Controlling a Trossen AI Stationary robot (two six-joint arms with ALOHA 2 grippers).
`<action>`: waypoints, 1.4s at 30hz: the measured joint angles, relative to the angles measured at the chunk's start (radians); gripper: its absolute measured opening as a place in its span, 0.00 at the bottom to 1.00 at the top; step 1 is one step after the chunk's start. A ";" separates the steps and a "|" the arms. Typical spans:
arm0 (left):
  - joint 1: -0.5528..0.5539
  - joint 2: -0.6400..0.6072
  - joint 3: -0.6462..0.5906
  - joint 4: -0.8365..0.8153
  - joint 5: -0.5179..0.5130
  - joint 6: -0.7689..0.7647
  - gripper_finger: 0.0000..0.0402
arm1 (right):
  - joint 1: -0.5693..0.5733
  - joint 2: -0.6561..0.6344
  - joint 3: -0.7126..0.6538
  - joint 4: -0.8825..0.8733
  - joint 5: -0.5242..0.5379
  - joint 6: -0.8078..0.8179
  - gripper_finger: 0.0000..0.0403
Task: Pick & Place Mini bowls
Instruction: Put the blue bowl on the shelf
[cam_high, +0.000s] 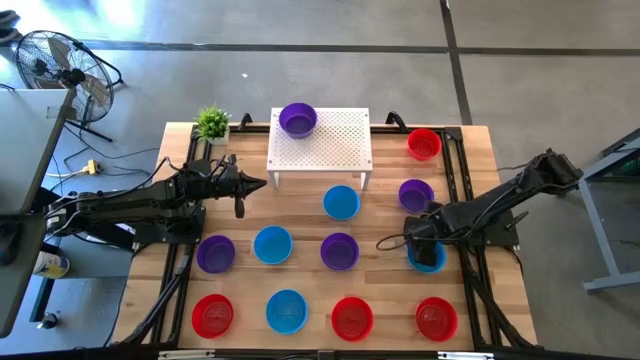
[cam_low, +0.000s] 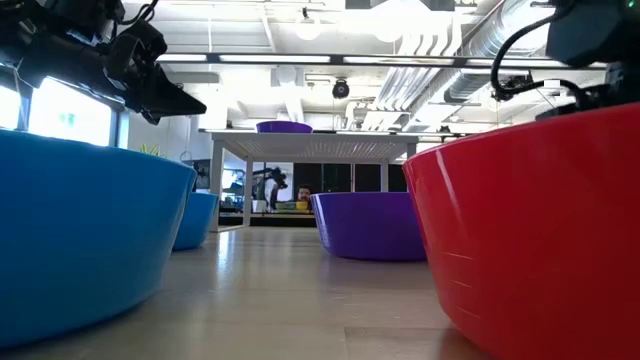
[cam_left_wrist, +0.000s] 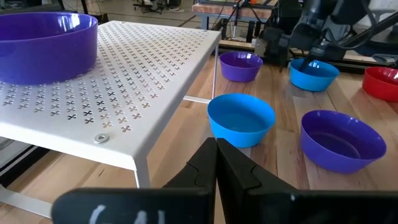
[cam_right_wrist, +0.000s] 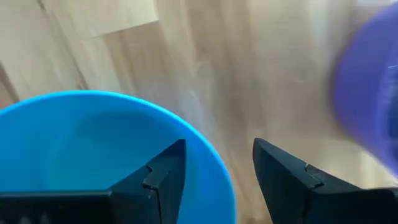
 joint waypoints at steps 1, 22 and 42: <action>0.000 0.000 0.000 0.000 0.000 0.000 0.00 | -0.008 0.000 -0.007 0.017 -0.019 -0.008 0.40; 0.000 0.000 0.000 0.000 -0.017 0.000 0.00 | -0.066 0.000 0.243 0.080 -0.116 0.020 0.02; 0.000 0.000 0.000 0.043 -0.032 0.000 0.00 | -0.686 0.435 1.105 -0.032 -0.064 -0.217 0.00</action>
